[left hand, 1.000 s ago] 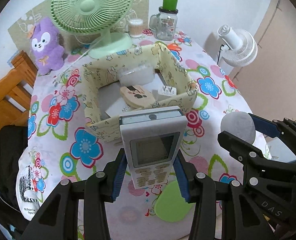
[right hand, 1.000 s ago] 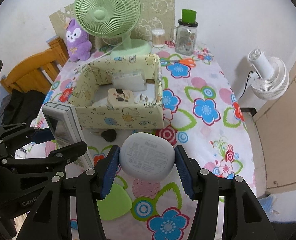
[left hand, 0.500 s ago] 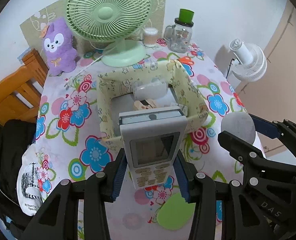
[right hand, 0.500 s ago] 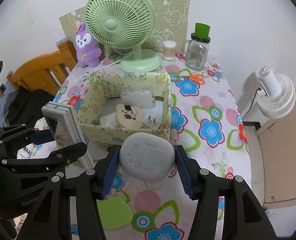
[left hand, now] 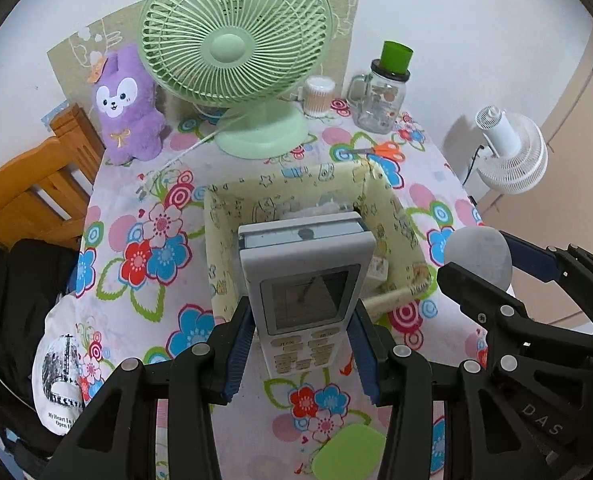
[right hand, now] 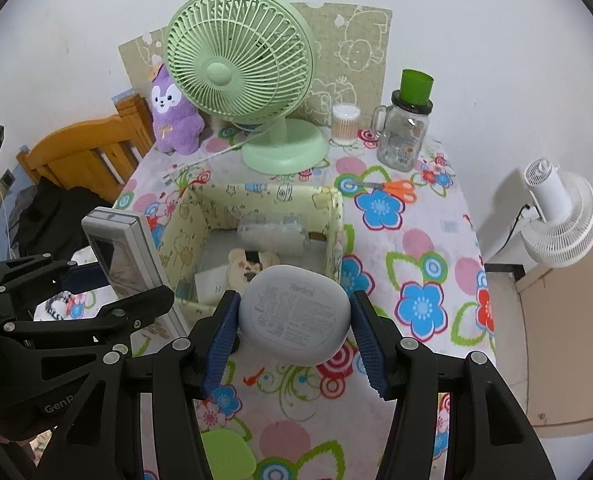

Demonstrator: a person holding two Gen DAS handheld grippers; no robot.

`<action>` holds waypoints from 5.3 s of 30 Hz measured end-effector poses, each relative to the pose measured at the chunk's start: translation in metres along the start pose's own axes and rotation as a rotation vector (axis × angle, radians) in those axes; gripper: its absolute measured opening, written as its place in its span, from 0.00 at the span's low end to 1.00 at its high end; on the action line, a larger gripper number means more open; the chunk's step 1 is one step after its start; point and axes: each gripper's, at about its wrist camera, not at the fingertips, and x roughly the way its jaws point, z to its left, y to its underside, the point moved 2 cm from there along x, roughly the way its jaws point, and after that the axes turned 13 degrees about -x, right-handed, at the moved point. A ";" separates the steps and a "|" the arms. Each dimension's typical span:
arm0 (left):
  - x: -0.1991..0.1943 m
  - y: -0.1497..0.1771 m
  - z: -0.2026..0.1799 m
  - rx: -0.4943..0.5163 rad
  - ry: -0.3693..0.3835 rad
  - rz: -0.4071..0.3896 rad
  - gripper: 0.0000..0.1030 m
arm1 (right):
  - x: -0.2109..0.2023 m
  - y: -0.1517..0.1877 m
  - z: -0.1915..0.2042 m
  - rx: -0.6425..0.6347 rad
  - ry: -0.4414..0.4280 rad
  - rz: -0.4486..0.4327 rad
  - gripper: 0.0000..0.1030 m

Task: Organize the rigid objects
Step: 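Lower the remote into the fabric box with the left tool while the right tool lowers the white case inside, then open the right tool to release the case while the left tool opens releasing the remote, then withdraw both tools from the box and move the right tool to the green pad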

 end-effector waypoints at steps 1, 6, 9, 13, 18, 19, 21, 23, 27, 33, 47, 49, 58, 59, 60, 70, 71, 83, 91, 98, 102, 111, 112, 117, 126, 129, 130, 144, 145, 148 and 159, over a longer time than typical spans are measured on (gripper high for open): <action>0.000 -0.002 0.000 -0.001 -0.001 -0.001 0.46 | 0.001 -0.002 -0.001 0.000 -0.001 -0.001 0.57; 0.003 -0.015 0.001 -0.005 -0.011 -0.013 0.46 | 0.007 -0.014 -0.006 -0.001 -0.011 -0.012 0.57; 0.009 -0.023 0.003 -0.014 -0.010 -0.009 0.46 | 0.013 -0.021 -0.008 -0.001 -0.012 -0.013 0.57; 0.018 -0.030 0.005 -0.022 -0.010 0.001 0.46 | 0.025 -0.028 -0.012 0.001 -0.018 -0.002 0.57; 0.029 -0.039 0.008 -0.039 0.013 0.019 0.46 | 0.039 -0.034 -0.016 -0.003 -0.026 0.015 0.57; 0.032 -0.041 0.009 -0.041 0.012 0.021 0.46 | 0.043 -0.035 -0.017 -0.004 -0.029 0.019 0.57; 0.038 -0.042 0.009 -0.039 0.006 0.029 0.46 | 0.049 -0.036 -0.018 -0.004 -0.036 0.029 0.57; 0.047 -0.043 0.011 -0.039 0.002 0.045 0.46 | 0.056 -0.037 -0.019 -0.006 -0.040 0.038 0.57; 0.059 -0.041 0.010 -0.029 -0.023 0.064 0.46 | 0.070 -0.039 -0.022 0.001 -0.045 0.060 0.57; 0.079 -0.039 0.013 -0.023 -0.051 0.107 0.46 | 0.086 -0.041 -0.024 0.001 -0.056 0.081 0.57; 0.105 -0.040 0.014 -0.016 -0.073 0.124 0.48 | 0.113 -0.042 -0.020 -0.001 -0.079 0.124 0.57; 0.107 -0.042 0.015 -0.017 -0.089 0.124 0.65 | 0.115 -0.043 -0.021 0.004 -0.078 0.127 0.57; 0.108 -0.038 0.013 0.033 -0.111 0.120 0.72 | 0.125 -0.044 -0.018 -0.002 -0.076 0.139 0.57; 0.108 -0.038 0.012 0.036 -0.113 0.121 0.72 | 0.126 -0.044 -0.018 -0.003 -0.077 0.139 0.57; 0.108 -0.038 0.013 0.037 -0.115 0.122 0.72 | 0.127 -0.044 -0.017 -0.004 -0.077 0.139 0.57; 0.105 -0.032 0.010 0.057 -0.131 0.129 0.73 | 0.134 -0.040 -0.013 -0.012 -0.058 0.135 0.60; 0.104 -0.031 0.011 0.055 -0.131 0.129 0.73 | 0.133 -0.039 -0.012 -0.015 -0.055 0.132 0.62; 0.083 -0.017 0.010 0.062 -0.127 0.108 0.78 | 0.103 -0.028 -0.003 -0.009 -0.044 0.100 0.85; 0.065 -0.004 0.011 0.054 -0.122 0.090 0.80 | 0.079 -0.016 0.002 -0.007 -0.032 0.085 0.87; 0.046 0.007 0.017 0.027 -0.126 0.063 0.80 | 0.056 -0.010 0.010 -0.017 -0.019 0.064 0.87; 0.035 0.013 0.019 0.029 -0.126 0.049 0.80 | 0.043 -0.006 0.015 -0.019 -0.018 0.046 0.87; 0.017 0.030 0.019 0.040 -0.108 0.030 0.80 | 0.020 0.006 0.027 -0.022 -0.011 0.025 0.87; 0.016 0.031 0.020 0.042 -0.107 0.029 0.80 | 0.018 0.008 0.029 -0.022 -0.011 0.023 0.87; 0.008 0.039 0.023 0.048 -0.095 0.022 0.80 | 0.008 0.015 0.035 -0.011 -0.006 0.011 0.87; 0.000 0.053 0.028 0.063 -0.077 0.016 0.80 | -0.006 0.030 0.045 0.003 0.005 0.003 0.87; 0.000 0.060 0.030 0.072 -0.067 0.025 0.82 | -0.008 0.037 0.047 0.009 0.013 0.011 0.87; 0.000 0.062 0.031 0.075 -0.064 0.026 0.82 | -0.008 0.040 0.048 0.013 0.016 0.015 0.87; 0.009 0.097 0.038 0.117 0.007 0.042 0.91 | -0.006 0.081 0.060 0.052 0.035 0.059 0.93; 0.010 0.099 0.039 0.119 0.009 0.045 0.91 | -0.005 0.084 0.061 0.053 0.033 0.063 0.93; 0.012 0.106 0.039 0.138 0.004 0.037 0.91 | -0.002 0.090 0.064 0.056 0.022 0.072 0.93; 0.027 0.128 0.051 0.166 -0.009 0.037 0.94 | 0.015 0.113 0.074 -0.003 -0.014 0.085 0.94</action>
